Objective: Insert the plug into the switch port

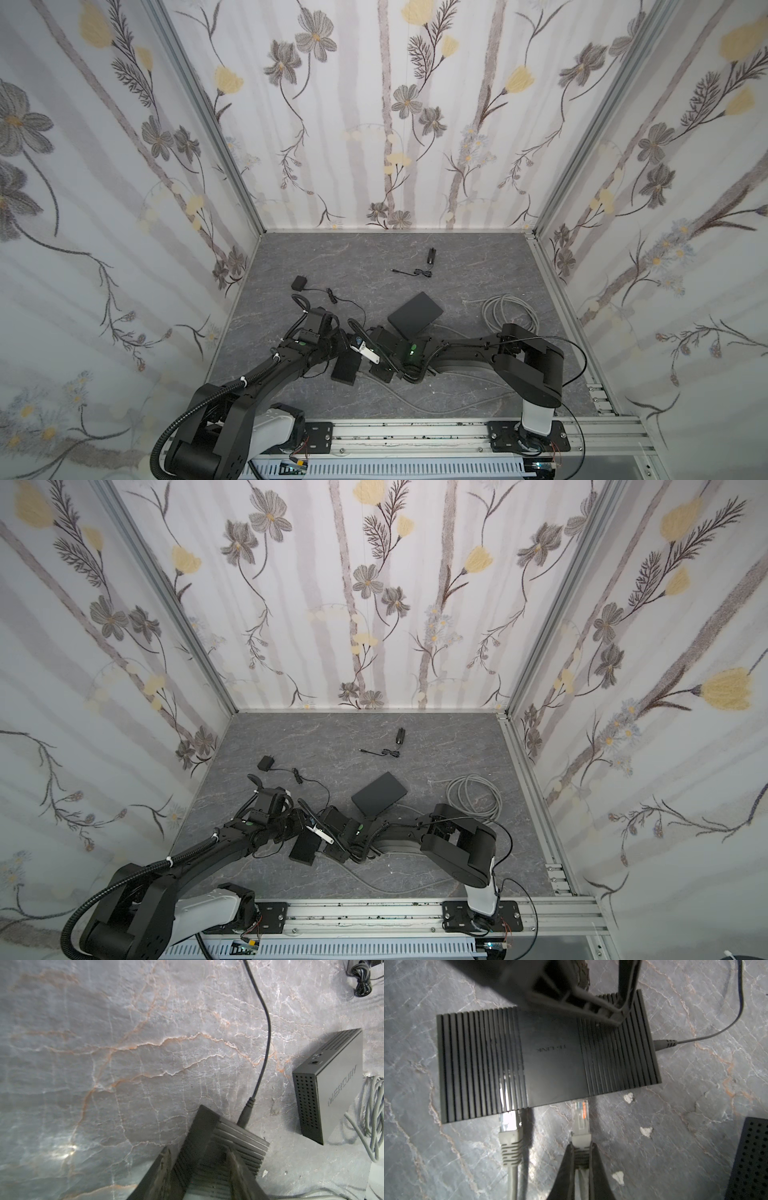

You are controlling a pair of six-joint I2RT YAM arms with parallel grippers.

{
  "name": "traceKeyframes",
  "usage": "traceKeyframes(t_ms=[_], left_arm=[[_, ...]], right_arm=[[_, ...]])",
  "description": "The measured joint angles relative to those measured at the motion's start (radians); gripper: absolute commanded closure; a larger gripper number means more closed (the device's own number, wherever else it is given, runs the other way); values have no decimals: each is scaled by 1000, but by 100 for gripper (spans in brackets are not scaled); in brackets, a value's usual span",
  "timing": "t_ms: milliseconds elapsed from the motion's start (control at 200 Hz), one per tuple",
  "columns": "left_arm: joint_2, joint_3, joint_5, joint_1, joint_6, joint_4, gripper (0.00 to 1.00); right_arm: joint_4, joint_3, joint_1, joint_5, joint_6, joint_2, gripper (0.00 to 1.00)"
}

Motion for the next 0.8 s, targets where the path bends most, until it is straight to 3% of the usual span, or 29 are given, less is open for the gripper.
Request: traceKeyframes(t_ms=[385, 555, 799], left_arm=[[10, -67, 40, -2, -48, 146, 60], [6, -100, 36, -5, -72, 220, 71], [-20, -148, 14, -10, -109, 297, 73]], right_arm=[[-19, 14, -1, -17, -2, 10, 100], [-42, 32, -3, -16, 3, 21, 100], [-63, 47, -5, -15, 1, 28, 100]])
